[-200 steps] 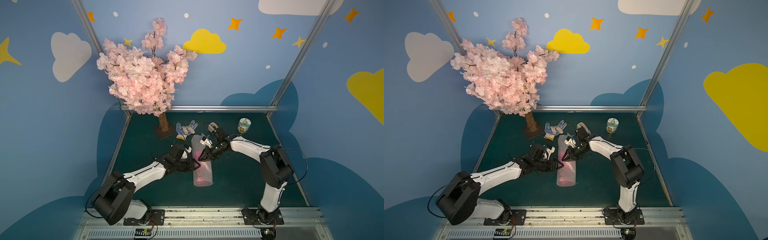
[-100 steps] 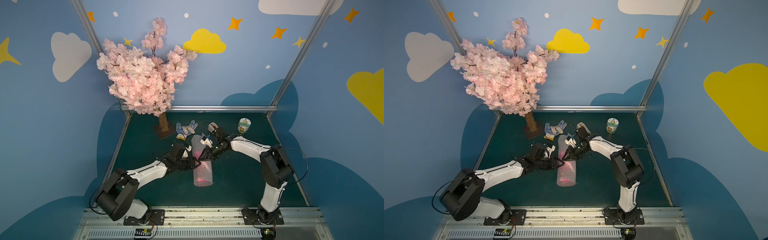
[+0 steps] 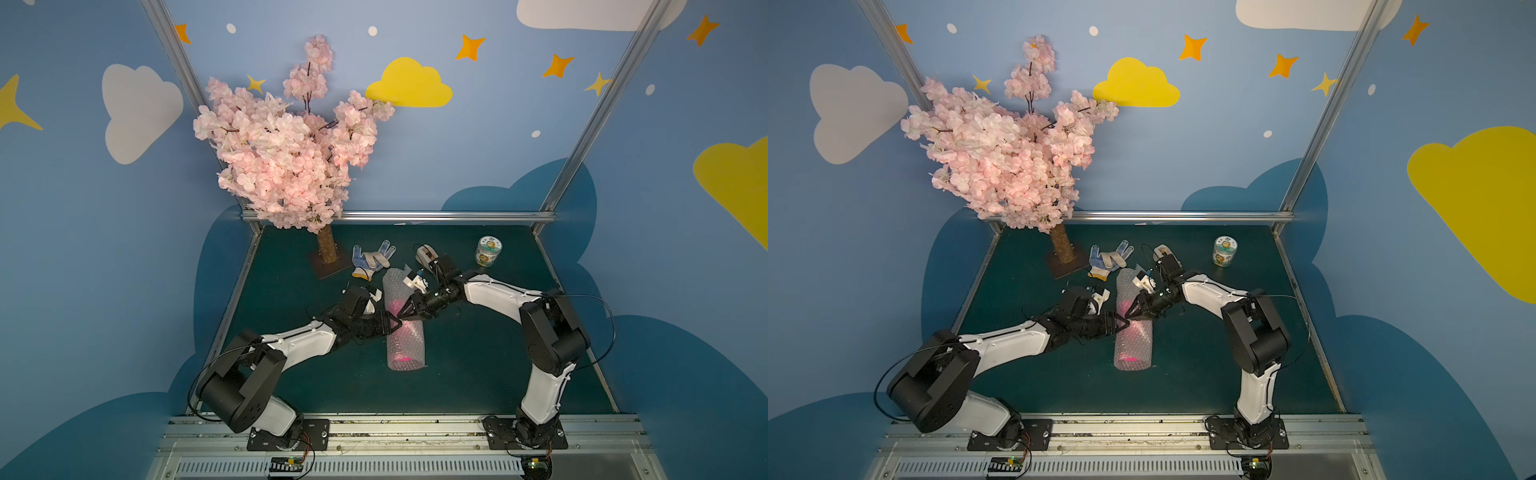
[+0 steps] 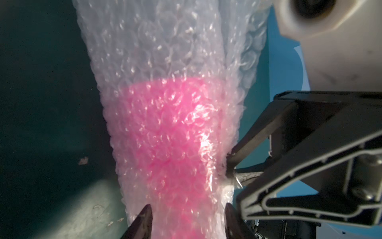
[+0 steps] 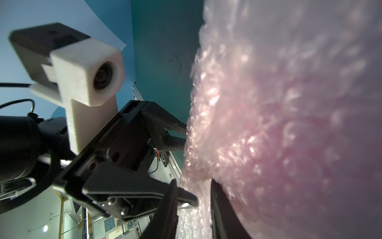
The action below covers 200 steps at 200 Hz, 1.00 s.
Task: Wrap wine glasses in bubble wrap
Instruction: Stick the tape on the bubble wrap.
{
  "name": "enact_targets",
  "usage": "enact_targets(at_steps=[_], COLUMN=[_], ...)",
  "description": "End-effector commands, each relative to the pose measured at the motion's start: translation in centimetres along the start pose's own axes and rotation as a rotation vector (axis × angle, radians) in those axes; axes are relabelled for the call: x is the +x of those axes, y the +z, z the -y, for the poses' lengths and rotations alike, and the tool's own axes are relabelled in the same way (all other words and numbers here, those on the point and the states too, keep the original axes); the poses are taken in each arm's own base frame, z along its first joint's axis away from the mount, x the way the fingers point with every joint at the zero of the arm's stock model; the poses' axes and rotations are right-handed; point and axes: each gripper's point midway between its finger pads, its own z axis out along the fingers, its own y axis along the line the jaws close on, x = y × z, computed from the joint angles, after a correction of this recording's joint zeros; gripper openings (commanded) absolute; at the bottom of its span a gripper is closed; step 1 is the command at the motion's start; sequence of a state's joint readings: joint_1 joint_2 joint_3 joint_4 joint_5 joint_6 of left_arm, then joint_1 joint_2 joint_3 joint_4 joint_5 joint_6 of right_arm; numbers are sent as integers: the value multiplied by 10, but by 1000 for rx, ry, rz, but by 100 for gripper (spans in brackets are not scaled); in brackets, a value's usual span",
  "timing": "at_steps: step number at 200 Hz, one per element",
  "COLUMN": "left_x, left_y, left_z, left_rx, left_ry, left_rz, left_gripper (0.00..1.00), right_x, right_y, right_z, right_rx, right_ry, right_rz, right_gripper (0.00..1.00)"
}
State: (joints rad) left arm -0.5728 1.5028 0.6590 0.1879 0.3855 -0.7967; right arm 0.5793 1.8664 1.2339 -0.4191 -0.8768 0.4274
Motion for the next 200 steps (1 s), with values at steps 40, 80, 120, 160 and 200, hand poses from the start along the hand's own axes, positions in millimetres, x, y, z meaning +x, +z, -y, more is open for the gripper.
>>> enact_targets(at_steps=[40,80,120,160,200], left_x=[-6,-5,-4,-5,-5], left_y=[5,8,9,8,6], left_z=[-6,-7,-8,-5,-4], left_rx=[10,11,9,17,18], left_ry=[-22,-25,-30,-26,-25], left_rz=[29,19,16,15,13], left_gripper=[37,35,34,34,33], right_x=[4,4,1,6,10], right_y=[-5,-16,-31,-30,-4], right_z=[3,2,-11,-19,-8], right_rx=[11,49,62,37,26], right_ry=[14,4,-30,-57,-38], right_rz=[-2,18,57,47,-1], right_gripper=[29,30,29,11,5])
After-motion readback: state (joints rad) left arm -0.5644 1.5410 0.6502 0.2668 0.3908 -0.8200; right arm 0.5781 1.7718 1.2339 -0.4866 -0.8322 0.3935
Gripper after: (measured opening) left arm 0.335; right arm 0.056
